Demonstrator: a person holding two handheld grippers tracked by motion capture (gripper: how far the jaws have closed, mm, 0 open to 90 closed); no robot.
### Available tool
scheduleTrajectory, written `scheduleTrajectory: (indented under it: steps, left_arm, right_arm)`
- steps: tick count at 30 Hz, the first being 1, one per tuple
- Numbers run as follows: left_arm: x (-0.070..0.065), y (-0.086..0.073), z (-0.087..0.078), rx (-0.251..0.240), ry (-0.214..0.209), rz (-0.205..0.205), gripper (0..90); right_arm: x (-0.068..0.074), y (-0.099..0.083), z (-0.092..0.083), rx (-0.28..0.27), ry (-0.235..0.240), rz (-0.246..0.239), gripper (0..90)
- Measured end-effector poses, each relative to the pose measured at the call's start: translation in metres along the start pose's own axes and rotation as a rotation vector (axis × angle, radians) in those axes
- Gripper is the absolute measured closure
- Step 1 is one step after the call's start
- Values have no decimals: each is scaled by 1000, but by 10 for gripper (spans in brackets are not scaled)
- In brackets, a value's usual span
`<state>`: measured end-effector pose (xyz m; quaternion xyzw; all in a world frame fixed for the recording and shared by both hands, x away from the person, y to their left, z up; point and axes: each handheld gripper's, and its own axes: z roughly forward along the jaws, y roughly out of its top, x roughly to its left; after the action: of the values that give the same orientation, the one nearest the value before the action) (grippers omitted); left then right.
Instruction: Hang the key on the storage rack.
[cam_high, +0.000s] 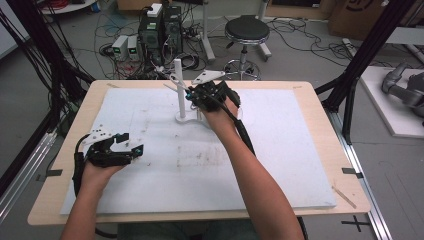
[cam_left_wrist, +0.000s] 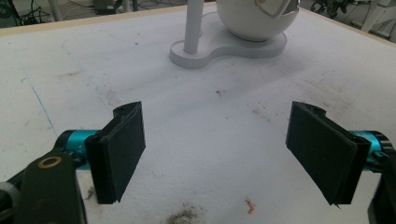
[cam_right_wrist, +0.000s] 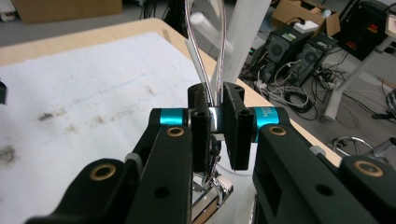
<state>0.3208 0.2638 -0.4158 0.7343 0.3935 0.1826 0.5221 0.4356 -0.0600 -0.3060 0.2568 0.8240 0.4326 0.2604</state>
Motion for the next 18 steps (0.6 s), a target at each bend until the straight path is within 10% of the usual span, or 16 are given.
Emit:
scheduleTrajectory:
  steps: [15,18]
  left_arm:
    - [2,-1,0,5,-3,-2,197]
    - [1,-1,1,7,-5,-5,198]
  right_arm:
    - [-3,-16,11,50,-19,14,816]
    - [-2,-16,10,47,-39,16,605]
